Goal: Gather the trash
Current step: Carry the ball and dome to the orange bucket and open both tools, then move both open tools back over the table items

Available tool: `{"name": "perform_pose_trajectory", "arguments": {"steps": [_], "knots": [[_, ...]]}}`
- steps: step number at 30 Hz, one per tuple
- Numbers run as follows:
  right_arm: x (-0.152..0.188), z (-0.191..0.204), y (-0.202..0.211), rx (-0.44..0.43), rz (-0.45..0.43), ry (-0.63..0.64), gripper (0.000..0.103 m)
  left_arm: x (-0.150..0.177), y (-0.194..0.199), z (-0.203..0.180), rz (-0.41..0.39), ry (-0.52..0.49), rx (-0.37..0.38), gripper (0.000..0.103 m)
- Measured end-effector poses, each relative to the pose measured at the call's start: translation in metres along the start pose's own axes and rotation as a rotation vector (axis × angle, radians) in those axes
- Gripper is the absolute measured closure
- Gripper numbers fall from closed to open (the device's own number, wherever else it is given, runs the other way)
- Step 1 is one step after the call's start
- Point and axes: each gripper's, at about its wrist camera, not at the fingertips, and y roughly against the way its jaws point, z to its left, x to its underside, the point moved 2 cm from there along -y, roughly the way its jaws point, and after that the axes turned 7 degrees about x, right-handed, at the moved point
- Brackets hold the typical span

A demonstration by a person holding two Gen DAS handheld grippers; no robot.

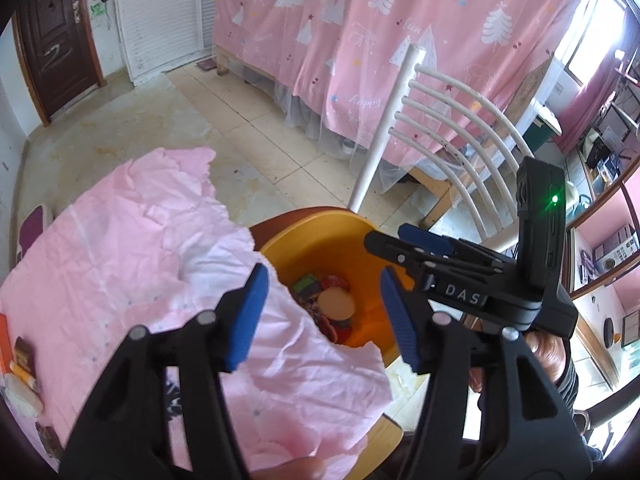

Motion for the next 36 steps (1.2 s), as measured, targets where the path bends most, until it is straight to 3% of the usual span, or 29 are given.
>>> {"name": "perform_pose_trajectory", "arguments": {"steps": [11,19,25,36], "knots": [[-0.002,0.051,0.004,-0.009,-0.003,0.075,0.051,0.020,0.043,0.029,-0.070,0.042,-0.027,0.047],[0.003,0.112,-0.005,-0.040,0.015,0.162,0.051,0.041,0.081,0.065,-0.115,0.107,-0.105,0.047],[0.013,0.165,-0.017,-0.068,0.040,0.246,0.051,0.069,0.113,0.101,-0.143,0.178,-0.204,0.047],[0.038,0.263,-0.036,-0.108,0.076,0.382,0.051,0.128,0.169,0.176,-0.194,0.335,-0.287,0.042]]}}
